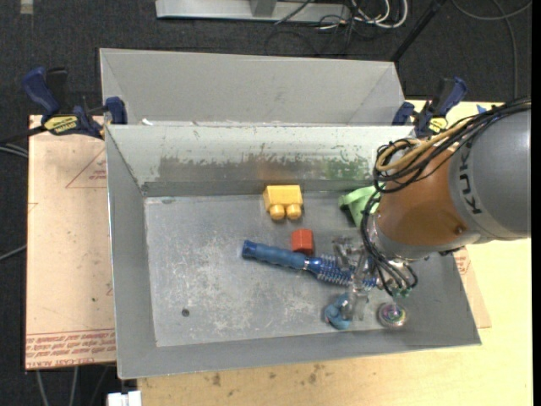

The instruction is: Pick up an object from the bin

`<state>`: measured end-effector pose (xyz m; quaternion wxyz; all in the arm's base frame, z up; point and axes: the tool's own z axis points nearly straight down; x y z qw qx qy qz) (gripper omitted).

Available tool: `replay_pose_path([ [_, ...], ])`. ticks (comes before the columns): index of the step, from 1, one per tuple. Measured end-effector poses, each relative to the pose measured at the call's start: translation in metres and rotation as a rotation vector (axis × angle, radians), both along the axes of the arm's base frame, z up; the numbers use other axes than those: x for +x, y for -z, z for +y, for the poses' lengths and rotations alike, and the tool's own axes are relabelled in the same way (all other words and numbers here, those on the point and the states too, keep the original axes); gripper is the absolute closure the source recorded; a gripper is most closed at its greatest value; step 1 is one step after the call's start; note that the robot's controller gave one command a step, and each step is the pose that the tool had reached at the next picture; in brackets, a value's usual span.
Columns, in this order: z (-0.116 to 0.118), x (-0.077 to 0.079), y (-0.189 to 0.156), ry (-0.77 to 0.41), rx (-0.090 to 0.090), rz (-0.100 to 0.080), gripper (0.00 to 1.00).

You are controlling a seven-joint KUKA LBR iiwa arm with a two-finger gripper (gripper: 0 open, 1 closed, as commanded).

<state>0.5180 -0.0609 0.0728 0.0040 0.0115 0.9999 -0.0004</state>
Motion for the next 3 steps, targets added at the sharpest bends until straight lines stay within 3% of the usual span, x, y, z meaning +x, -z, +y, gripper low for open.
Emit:
replay_pose_path([
  [1, -0.001, 0.001, -0.005, 0.001, 0.001, -0.001, 1.00],
  [2, 0.005, 0.008, -0.159, -0.028, 0.000, -0.004, 1.00],
  [3, 0.040, 0.002, -0.074, -0.063, 0.004, 0.015, 1.00],
])
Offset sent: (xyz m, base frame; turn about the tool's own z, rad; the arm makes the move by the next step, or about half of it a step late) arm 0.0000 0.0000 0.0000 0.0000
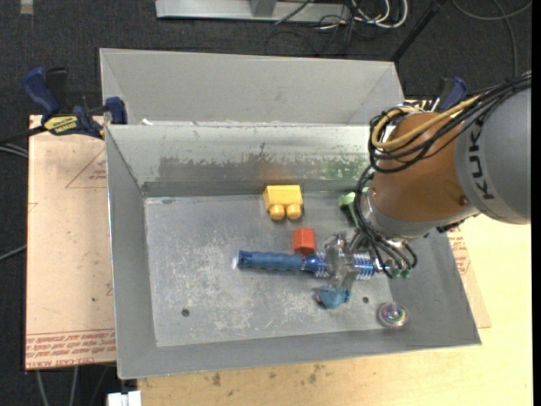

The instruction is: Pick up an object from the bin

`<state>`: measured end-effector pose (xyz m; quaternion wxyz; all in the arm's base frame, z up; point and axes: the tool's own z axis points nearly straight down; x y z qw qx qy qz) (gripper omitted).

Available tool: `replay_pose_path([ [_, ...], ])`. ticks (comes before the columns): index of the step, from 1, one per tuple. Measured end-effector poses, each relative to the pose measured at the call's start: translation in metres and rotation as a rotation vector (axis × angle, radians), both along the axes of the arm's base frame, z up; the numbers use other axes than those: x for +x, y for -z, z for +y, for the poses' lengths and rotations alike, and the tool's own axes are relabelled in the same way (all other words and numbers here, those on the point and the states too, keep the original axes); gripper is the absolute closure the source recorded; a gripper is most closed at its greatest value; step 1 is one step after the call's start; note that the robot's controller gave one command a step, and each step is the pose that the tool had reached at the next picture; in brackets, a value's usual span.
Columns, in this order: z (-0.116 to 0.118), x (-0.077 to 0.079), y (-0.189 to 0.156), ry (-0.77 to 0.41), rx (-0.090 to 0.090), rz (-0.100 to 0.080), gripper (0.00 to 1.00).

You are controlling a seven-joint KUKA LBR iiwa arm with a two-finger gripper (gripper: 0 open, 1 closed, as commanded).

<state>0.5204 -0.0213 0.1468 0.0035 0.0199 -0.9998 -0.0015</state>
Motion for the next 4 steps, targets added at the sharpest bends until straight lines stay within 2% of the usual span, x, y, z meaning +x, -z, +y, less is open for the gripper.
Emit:
replay_pose_path([
  [1, -0.045, 0.004, 0.017, 0.166, -0.004, -0.006, 1.00],
  [2, -0.043, 0.004, 0.017, 0.163, -0.003, -0.007, 0.00],
  [3, -0.033, 0.014, 0.080, 0.152, -0.002, -0.005, 0.00],
  [4, -0.033, 0.014, 0.077, 0.151, -0.003, -0.006, 1.00],
])
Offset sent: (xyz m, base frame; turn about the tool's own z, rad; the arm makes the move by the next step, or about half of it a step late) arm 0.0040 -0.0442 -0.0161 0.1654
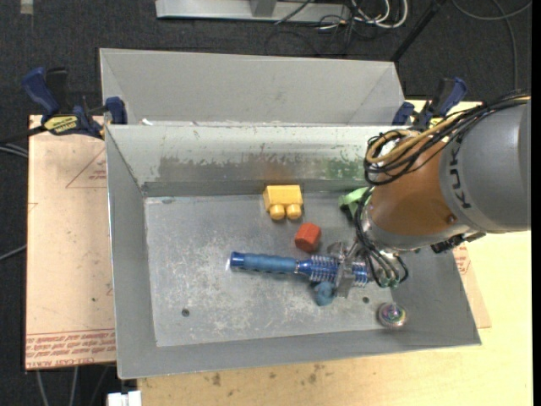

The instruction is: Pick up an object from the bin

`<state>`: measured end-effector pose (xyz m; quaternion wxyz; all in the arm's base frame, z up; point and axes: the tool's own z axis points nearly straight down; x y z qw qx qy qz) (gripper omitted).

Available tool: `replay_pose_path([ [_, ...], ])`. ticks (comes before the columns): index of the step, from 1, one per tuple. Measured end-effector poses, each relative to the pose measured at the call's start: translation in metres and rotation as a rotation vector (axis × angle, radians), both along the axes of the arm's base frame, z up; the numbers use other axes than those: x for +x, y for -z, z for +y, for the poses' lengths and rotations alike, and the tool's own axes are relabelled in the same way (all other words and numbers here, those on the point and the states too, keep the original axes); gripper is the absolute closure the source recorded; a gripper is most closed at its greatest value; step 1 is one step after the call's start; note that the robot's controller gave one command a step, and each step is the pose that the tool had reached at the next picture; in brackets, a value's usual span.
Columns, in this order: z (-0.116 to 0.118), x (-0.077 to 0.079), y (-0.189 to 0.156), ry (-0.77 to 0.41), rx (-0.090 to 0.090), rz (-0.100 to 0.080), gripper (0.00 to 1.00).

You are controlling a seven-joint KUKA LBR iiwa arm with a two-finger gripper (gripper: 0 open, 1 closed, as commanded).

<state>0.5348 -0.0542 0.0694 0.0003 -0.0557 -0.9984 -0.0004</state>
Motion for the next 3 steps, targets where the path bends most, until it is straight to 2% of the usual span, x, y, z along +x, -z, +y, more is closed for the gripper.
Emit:
replay_pose_path([
  [1, -0.026, -0.009, -0.088, 0.004, -0.003, -0.009, 1.00],
  [2, 0.038, 0.010, -0.341, 0.013, -0.001, -0.012, 1.00],
  [3, 0.006, 0.004, -0.326, -0.092, -0.001, 0.000, 1.00],
])
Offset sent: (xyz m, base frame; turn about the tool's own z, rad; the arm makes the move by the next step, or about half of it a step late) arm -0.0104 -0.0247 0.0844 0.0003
